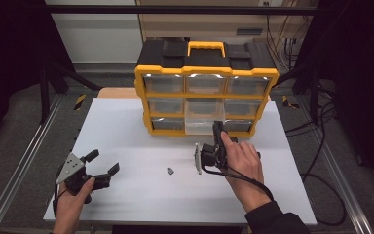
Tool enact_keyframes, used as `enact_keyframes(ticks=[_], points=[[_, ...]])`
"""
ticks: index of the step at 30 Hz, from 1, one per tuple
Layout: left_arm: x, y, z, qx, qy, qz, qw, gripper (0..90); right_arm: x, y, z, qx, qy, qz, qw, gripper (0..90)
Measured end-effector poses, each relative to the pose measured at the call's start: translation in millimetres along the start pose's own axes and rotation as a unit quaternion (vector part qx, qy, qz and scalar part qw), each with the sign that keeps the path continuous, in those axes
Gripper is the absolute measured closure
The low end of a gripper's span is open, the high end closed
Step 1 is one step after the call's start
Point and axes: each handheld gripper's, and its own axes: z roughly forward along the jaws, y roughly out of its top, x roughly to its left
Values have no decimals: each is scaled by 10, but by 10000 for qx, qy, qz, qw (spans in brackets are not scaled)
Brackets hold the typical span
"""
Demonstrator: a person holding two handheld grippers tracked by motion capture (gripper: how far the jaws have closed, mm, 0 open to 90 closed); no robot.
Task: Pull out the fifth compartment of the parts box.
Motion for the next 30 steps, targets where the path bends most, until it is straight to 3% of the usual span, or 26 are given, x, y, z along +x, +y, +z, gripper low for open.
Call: enact_keyframes(ticks=[30], points=[[-6,-3,7,25,-20,20,10000,43,26,-5,-61,-2,15,13,10000,773]])
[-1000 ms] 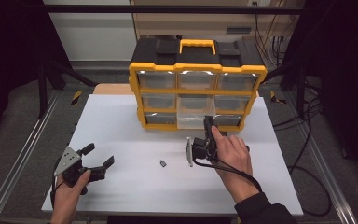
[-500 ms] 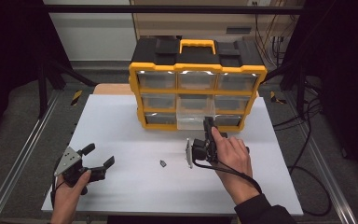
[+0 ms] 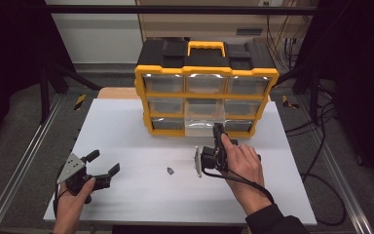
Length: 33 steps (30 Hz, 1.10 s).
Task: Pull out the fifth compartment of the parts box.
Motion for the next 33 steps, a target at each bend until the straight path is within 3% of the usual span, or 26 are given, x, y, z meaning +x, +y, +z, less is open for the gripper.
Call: enact_keyframes(ticks=[27,33], points=[[-3,-2,6,14,-22,6,10000,44,6,19,3,5,13,42,10000,760],[-13,-1,13,19,-30,26,10000,43,23,35,-7,-73,-2,313,9995,665]])
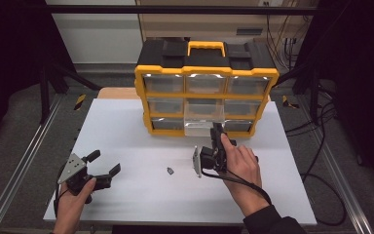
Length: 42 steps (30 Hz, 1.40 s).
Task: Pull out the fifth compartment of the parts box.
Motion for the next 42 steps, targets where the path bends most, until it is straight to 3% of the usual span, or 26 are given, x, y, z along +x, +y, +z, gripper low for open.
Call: enact_keyframes(ticks=[6,13,17,19,22,25,31,34,35,36,37,40,42], points=[[8,0,7,8,-2,5,10000,44,10,45,-74,-122,-109,352,9992,625],[15,11,-9,-40,91,41,9999,30,90,127,-162,-297,-126,832,9960,625],[25,18,-25,-70,137,37,9999,26,161,144,-171,-369,-14,1159,9926,625],[25,22,-25,-95,143,30,9998,26,205,144,-167,-378,104,1204,9920,622],[26,35,-26,-95,133,66,9998,26,236,114,-165,-372,294,1514,9873,615],[23,52,-28,-136,149,80,9998,26,286,73,-169,-372,512,1831,9811,597],[35,60,-44,-147,201,61,9997,21,345,30,-169,-424,979,2483,9628,541],[37,60,-45,-149,219,48,9996,20,349,33,-169,-476,1232,2862,9490,493],[38,61,-47,-142,223,53,9996,20,356,36,-164,-490,1392,3042,9411,477],[37,62,-48,-147,224,53,9996,20,361,36,-160,-520,1486,3130,9366,462],[36,62,-49,-147,226,52,9996,20,375,37,-154,-570,1635,3247,9298,449],[37,58,-46,-139,229,55,9996,20,406,53,-141,-559,1912,3336,9214,403],[41,59,-45,-129,229,47,9996,20,413,66,-135,-561,2095,3456,9130,374]])
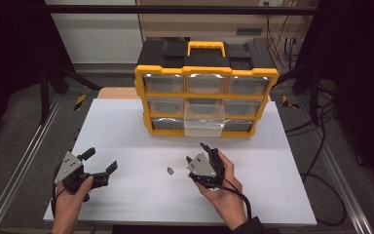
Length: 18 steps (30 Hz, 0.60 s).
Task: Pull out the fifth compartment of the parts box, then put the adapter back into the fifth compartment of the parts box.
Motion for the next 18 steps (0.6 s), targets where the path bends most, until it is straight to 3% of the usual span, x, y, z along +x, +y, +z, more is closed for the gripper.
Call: enact_keyframes(ticks=[6,12,18], points=[[-8,0,-2,-12,2,5,10000,20,-11,9,26,119,316,437,9985,220],[-1,-6,-1,-16,-1,-17,10000,20,-37,44,35,102,630,897,9939,143],[-7,-10,5,3,-18,-1,10000,20,19,61,65,213,932,990,9905,116]])
